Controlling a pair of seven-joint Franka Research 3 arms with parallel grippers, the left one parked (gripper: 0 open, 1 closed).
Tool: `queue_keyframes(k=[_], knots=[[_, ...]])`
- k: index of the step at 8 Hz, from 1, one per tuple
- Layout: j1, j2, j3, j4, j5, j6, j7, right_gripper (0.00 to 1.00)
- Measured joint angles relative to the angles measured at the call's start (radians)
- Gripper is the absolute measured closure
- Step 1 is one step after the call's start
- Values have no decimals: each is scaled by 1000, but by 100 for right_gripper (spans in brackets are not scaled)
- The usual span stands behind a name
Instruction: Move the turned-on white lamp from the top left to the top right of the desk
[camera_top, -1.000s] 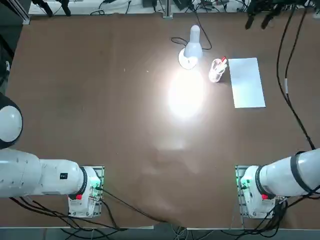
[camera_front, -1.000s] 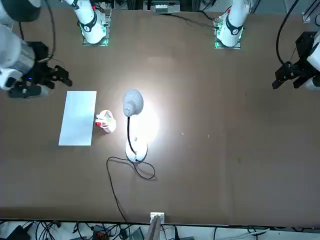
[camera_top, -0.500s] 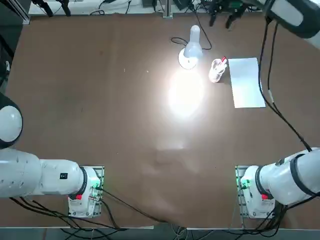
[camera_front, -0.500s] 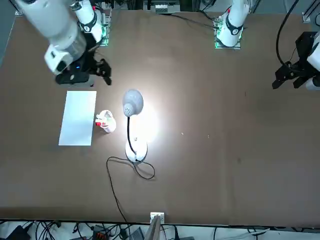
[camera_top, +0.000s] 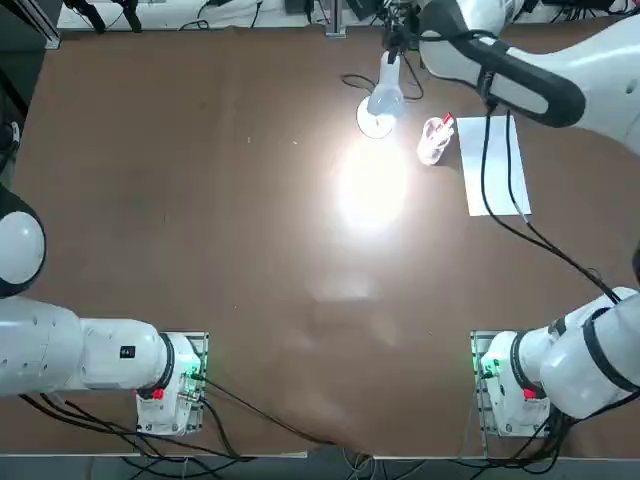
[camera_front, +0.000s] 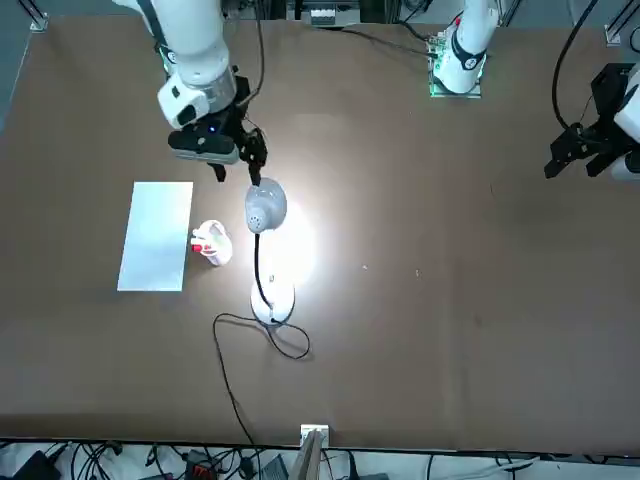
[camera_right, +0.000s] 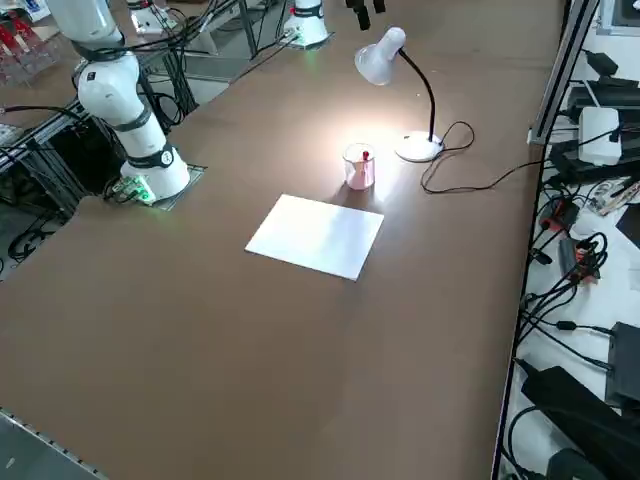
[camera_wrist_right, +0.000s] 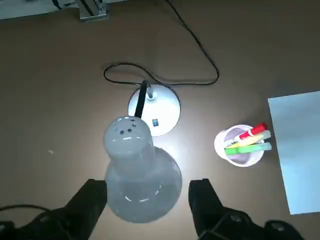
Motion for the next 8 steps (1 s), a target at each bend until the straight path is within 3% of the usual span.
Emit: queue_keyframes(k=[4, 8], knots=[[8, 63, -4, -2, -101, 80, 18, 0], [27, 110, -4, -1, -130, 158, 9, 0]])
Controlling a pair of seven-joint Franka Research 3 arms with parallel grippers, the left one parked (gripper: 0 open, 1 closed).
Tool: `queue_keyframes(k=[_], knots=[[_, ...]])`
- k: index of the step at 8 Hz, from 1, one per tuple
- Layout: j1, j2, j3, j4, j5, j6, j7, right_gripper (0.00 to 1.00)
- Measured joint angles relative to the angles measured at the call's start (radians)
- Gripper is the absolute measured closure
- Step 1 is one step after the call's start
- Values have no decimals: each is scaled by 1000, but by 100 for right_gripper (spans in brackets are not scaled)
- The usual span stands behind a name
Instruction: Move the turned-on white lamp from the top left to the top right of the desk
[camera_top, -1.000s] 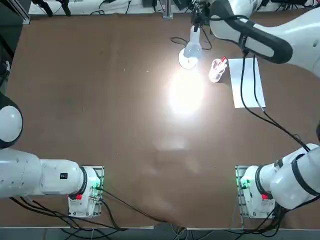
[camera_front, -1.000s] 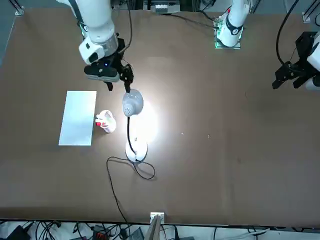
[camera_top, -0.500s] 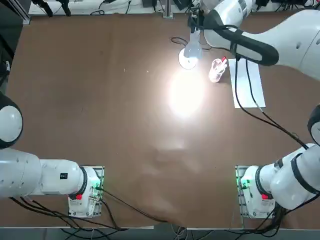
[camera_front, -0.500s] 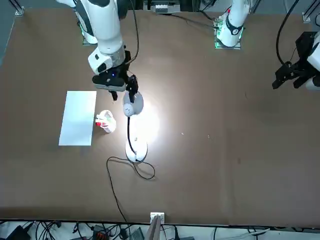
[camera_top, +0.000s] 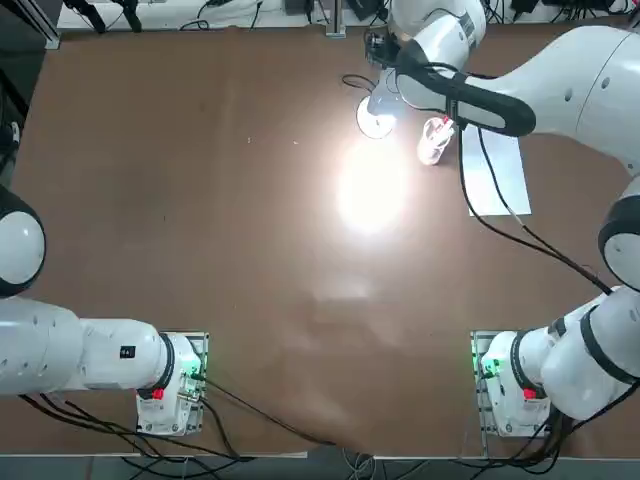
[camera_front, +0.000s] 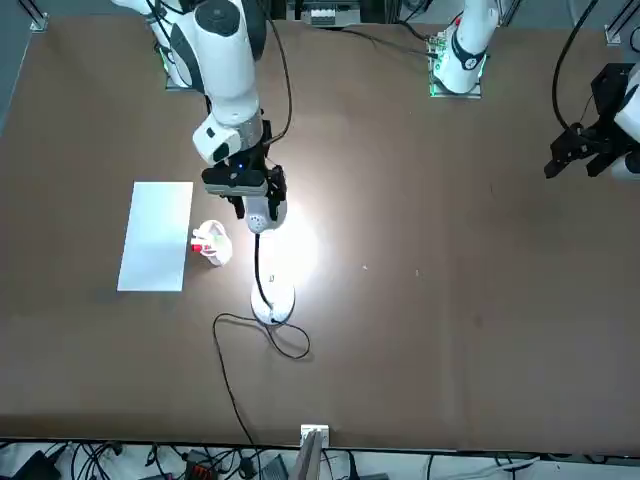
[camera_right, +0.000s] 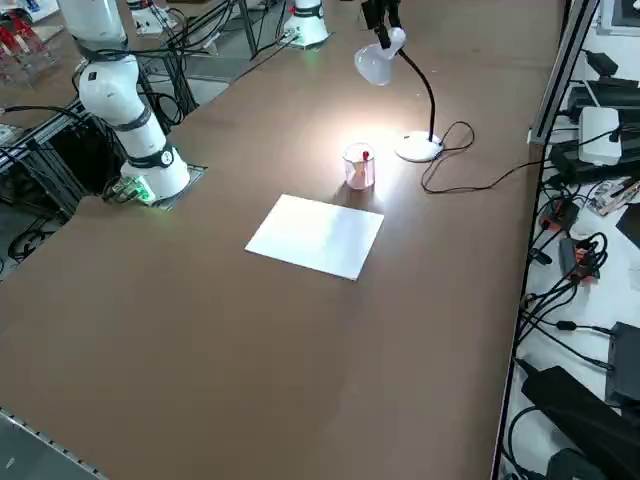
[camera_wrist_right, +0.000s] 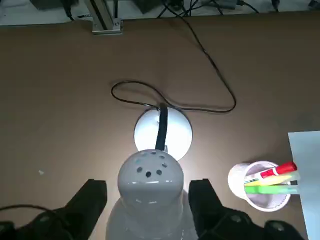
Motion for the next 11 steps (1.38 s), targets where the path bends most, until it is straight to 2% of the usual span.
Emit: queue_keyframes(k=[7, 9, 10, 11], knots=[[1, 40, -16, 0, -8, 27, -54, 1], [1, 40, -16, 2, -8, 28, -58, 21], [1, 40, -16, 5, -6, 27, -55, 27], [1, 40, -16, 6, -6, 23, -49, 27]])
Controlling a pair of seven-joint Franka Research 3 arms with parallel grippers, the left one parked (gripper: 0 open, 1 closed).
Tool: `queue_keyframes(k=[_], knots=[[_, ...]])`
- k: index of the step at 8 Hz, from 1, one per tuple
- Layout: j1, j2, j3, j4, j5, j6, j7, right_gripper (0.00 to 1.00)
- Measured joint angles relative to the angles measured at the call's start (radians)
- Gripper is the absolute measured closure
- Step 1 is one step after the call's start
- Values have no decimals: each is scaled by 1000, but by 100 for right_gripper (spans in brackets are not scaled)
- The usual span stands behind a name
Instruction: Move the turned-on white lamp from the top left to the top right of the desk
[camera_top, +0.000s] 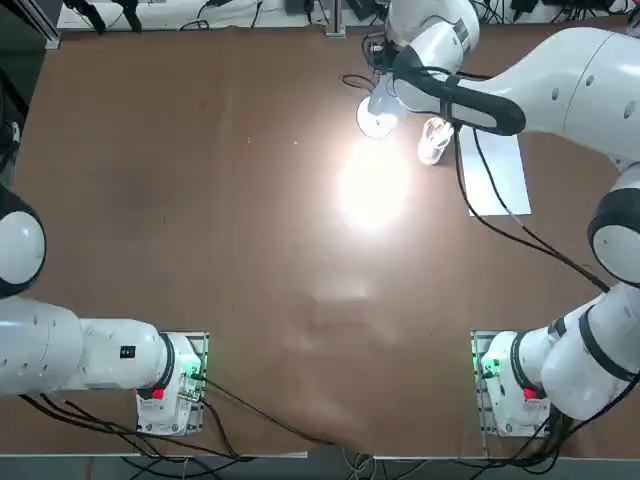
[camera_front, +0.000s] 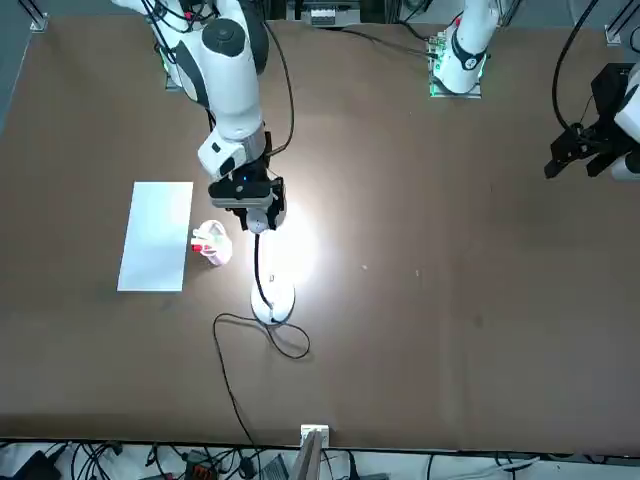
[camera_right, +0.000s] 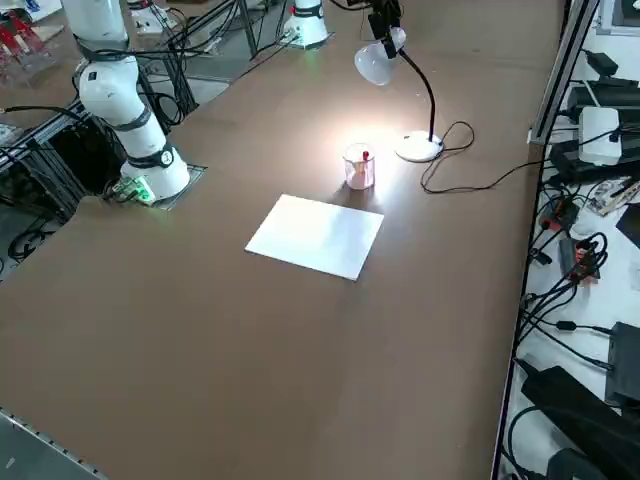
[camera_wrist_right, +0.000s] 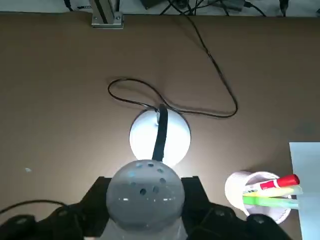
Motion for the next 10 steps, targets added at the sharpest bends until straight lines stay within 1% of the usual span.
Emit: queue_keyframes(k=[2, 4, 5, 7, 8, 10], knots=[[-15, 0, -6, 26, 4, -14, 18, 27], [-97, -1, -15, 102, 50, -38, 26, 27], [-156, -2, -18, 141, 70, -43, 26, 27], [-299, -2, -22, 202, 79, -44, 25, 27], [-377, -2, -24, 218, 74, -44, 23, 27], [-537, 5, -28, 222, 28, -46, 18, 27]])
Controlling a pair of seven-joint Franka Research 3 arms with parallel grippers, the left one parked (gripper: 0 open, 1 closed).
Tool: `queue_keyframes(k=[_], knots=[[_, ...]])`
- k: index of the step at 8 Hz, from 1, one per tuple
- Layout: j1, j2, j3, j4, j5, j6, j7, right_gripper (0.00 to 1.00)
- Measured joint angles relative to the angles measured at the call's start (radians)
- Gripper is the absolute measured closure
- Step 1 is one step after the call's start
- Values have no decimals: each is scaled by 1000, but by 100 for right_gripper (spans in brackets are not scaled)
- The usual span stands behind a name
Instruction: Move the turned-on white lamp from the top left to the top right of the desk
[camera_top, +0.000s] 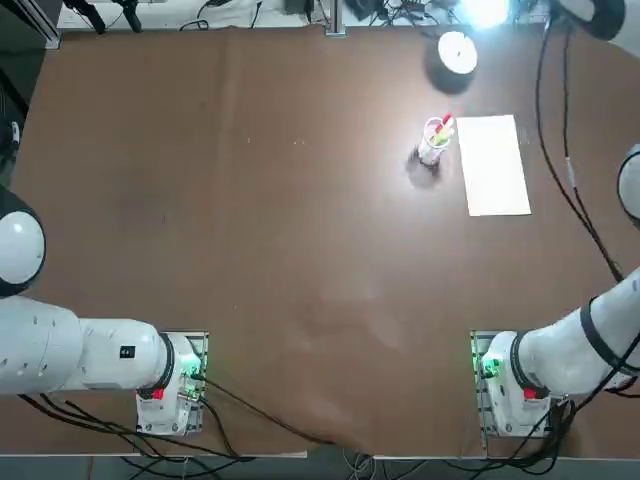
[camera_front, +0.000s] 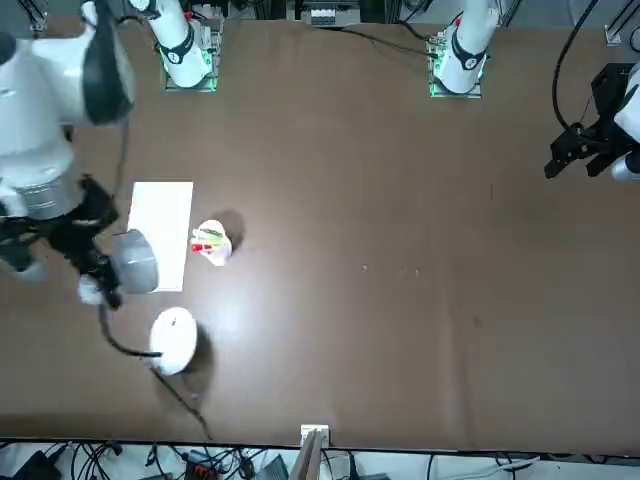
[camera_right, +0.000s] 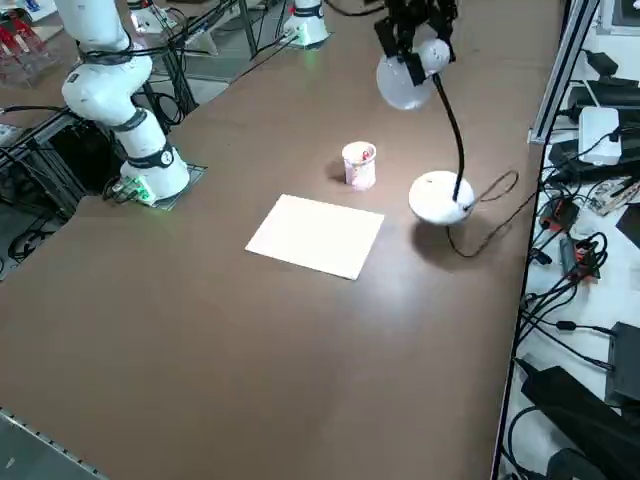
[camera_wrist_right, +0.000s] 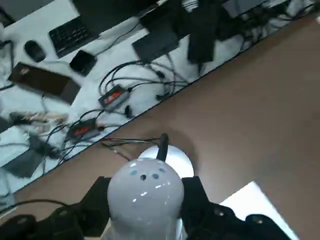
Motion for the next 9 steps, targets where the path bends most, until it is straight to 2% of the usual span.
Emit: queue_keyframes(k=[3, 5, 8, 9], knots=[[-220, 40, -2, -1, -42, -5, -45, 27], [-326, 45, -2, -14, -42, -16, -119, 27], [-337, 48, -11, -37, -57, -40, 27, 27], [-330, 46, -11, -39, -96, -41, 91, 27]])
